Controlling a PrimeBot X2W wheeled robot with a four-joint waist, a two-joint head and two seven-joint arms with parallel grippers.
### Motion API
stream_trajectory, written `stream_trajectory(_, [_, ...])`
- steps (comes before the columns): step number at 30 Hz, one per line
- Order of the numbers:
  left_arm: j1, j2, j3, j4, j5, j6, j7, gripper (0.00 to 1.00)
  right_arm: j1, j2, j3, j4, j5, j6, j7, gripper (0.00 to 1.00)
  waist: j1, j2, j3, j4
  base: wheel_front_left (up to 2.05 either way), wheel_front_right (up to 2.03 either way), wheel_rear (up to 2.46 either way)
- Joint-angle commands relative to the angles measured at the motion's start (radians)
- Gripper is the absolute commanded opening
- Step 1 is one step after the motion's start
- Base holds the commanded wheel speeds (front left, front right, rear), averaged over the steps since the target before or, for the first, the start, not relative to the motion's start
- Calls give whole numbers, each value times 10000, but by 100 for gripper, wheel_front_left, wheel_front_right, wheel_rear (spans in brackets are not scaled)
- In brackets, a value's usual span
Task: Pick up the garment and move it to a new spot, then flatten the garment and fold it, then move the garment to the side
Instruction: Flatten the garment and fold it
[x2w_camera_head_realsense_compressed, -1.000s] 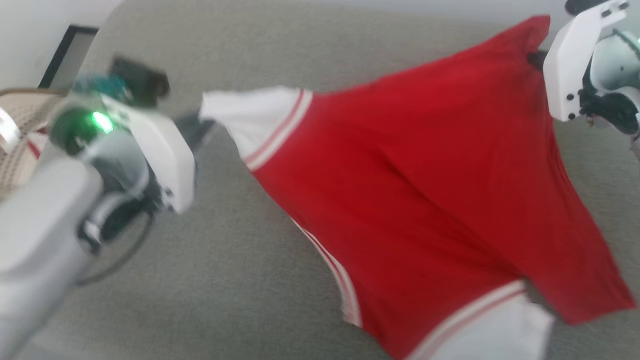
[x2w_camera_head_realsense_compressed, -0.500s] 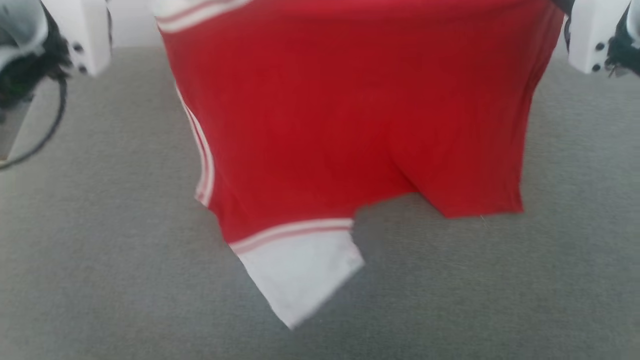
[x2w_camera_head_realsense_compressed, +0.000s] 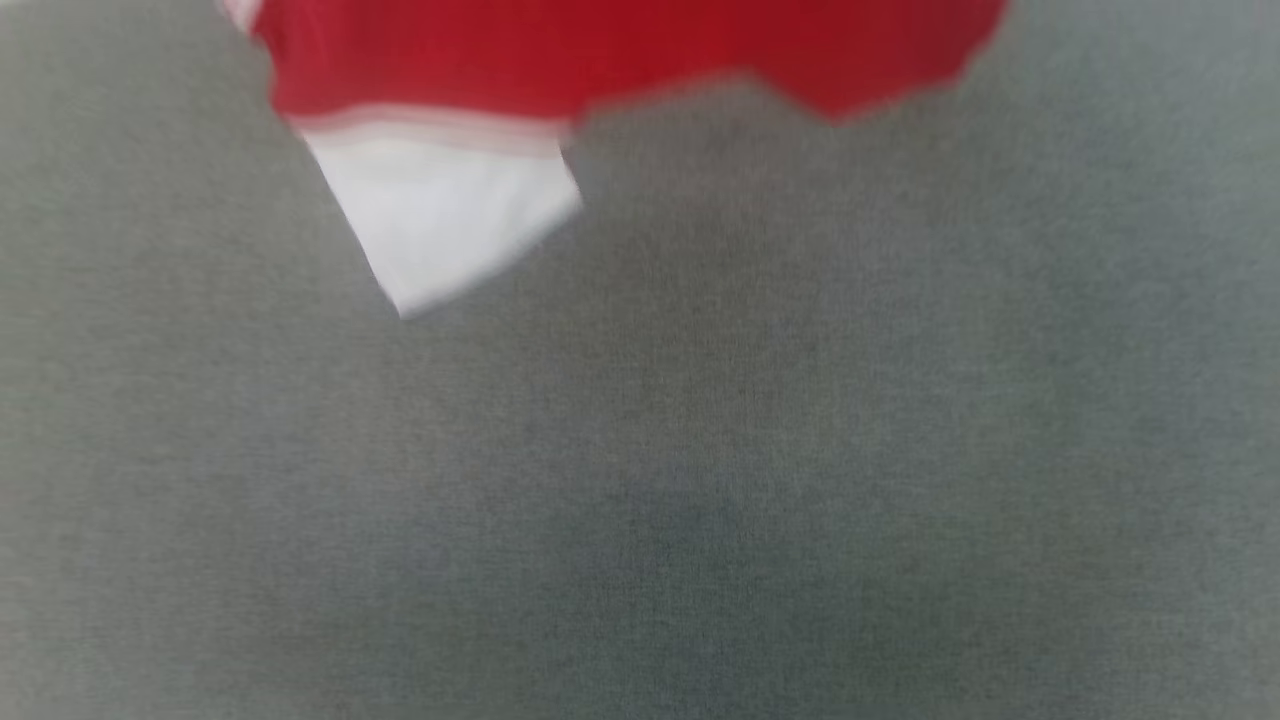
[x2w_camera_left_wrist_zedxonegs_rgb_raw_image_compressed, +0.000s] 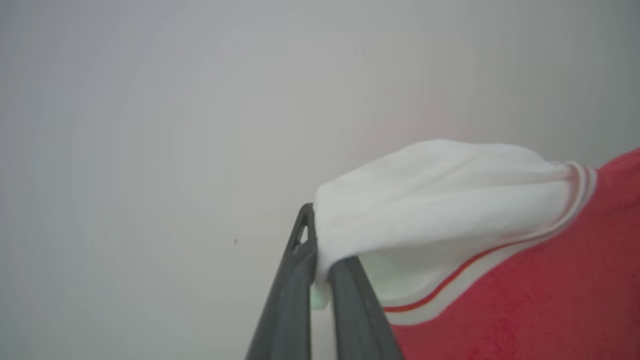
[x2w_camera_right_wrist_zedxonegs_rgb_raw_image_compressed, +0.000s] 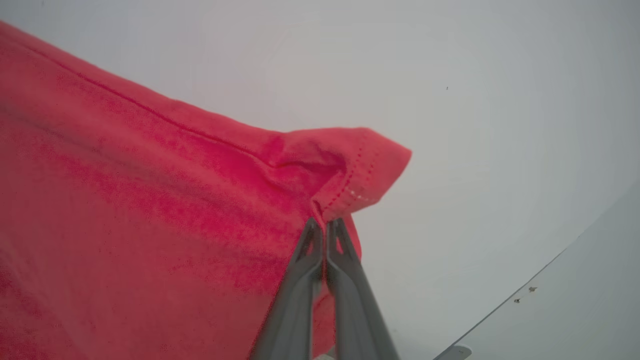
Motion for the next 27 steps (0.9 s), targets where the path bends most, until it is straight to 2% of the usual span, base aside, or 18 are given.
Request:
stream_trajectory(1, [-470, -68, 68, 309, 306, 122, -584, 0, -319, 115, -273, 175, -463, -21, -604, 0, 0, 0, 835, -113, 0, 0, 0])
stream_trajectory(4, [-1263, -359, 147, 996, 845, 361, -2207, 0, -760, 416, -748, 664, -1591, -21, -1809, 0, 0, 0, 1294, -55, 0, 0, 0])
stream_trajectory(6, [-1629, -525, 220, 1353, 1064, 488, -2927, 0, -959, 559, -991, 935, -2315, -21, -2522, 0, 0, 0, 1511, 17, 0, 0, 0])
stream_trajectory(8, [-1870, -691, 343, 1431, 1282, 519, -3222, 0, -1156, 707, -1194, 1229, -2951, -21, -3056, 0, 0, 0, 1686, 111, 0, 0, 0])
stream_trajectory(10, [-1596, -825, 419, 1443, 1403, 315, -3286, 0, -1092, 902, -1197, 1596, -3344, -20, -3355, 0, 0, 0, 1757, 220, 0, 0, 0])
stream_trajectory(14, [-402, -1067, 387, 1735, 1168, -178, -3281, 0, -531, 1069, -805, 2278, -3329, -20, -3385, 0, 0, 0, 1568, 412, 0, 0, 0])
stream_trajectory(15, [-402, -1067, 387, 1735, 1168, -178, -3281, 0, -531, 1069, -805, 2278, -3329, -20, -3385, 0, 0, 0, 1568, 412, 0, 0, 0])
stream_trajectory(19, [1092, -1404, -131, 2236, 388, -534, -2524, 0, 489, 1065, -154, 2602, -2565, -20, -3182, 0, 0, 0, 1063, 593, 0, 0, 0])
stream_trajectory(22, [2396, -1409, -744, 1827, -403, -564, -1668, 0, 1333, 851, 419, 2380, -1794, -20, -2981, 0, 0, 0, 659, 710, 0, 0, 0])
stream_trajectory(27, [4546, -682, -1578, 227, -2017, -572, -166, 0, 2946, 211, 1211, 1426, -212, -20, -2555, 0, 0, 0, -14, 847, 0, 0, 0])
